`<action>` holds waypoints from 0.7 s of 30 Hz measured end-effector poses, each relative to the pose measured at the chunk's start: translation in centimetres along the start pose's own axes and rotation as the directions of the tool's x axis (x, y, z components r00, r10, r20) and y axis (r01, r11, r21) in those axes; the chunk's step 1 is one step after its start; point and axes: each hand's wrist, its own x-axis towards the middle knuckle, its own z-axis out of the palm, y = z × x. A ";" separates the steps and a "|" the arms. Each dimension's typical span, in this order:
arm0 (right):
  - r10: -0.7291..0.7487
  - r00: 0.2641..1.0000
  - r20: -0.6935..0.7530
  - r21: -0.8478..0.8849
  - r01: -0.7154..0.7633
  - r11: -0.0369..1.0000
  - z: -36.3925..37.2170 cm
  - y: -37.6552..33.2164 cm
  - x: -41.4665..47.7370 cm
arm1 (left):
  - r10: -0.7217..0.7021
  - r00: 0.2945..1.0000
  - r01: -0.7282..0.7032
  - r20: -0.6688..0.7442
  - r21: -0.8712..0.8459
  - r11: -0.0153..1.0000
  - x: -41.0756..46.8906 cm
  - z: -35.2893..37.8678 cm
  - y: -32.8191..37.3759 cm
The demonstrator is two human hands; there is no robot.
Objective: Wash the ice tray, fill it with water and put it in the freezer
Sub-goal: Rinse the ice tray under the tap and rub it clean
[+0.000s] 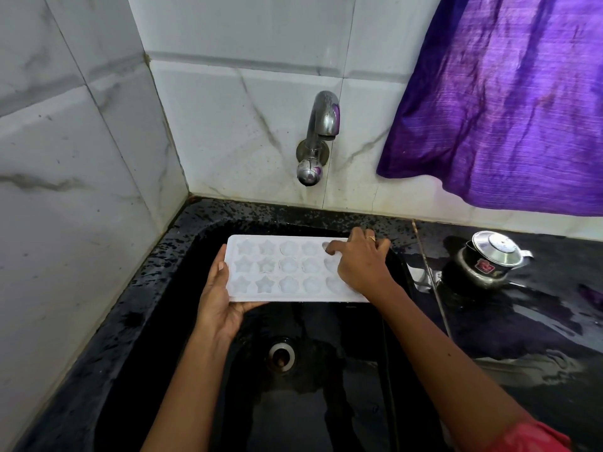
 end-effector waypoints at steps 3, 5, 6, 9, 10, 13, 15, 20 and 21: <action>0.007 1.000 -0.024 0.008 -0.006 1.000 -0.2 0.1 -0.2 | -0.001 1.000 0.001 0.005 0.004 1.000 -0.1 0.1 0.0; 0.005 0.996 -0.092 0.034 -0.002 0.999 -0.3 -0.1 -0.2 | 0.001 1.000 -0.001 0.007 0.006 1.000 -0.2 0.2 0.1; -0.005 0.992 -0.129 0.047 0.011 0.999 -0.4 -0.2 -0.2 | 0.001 1.000 -0.001 0.009 0.008 1.000 -0.2 0.2 0.2; -0.076 0.987 -0.140 0.055 0.085 0.995 -0.5 -0.9 -0.1 | 0.001 1.000 -0.001 0.021 0.011 1.000 -0.3 0.3 0.3; -0.098 0.989 -0.112 0.045 0.104 0.994 -0.4 -1.1 -0.1 | -0.002 1.000 0.002 0.022 0.010 1.000 -0.3 0.4 0.2; -0.108 0.994 -0.029 0.037 0.109 0.993 0.0 -1.7 0.1 | -0.007 1.000 0.007 0.030 0.009 1.000 -0.4 0.4 0.1; -0.093 0.996 0.004 0.035 0.093 0.995 0.2 -1.9 0.4 | -0.003 0.999 0.003 0.033 0.006 1.000 -0.4 0.4 0.0; -0.097 0.995 0.040 0.037 0.095 0.995 0.7 -2.0 0.5 | 0.011 0.999 -0.011 0.038 -0.001 1.000 -0.3 0.3 -0.1; -0.101 0.994 0.040 0.031 0.100 0.994 0.7 -2.0 0.5 | 0.013 0.999 -0.013 0.040 -0.005 1.000 -0.2 0.2 -0.1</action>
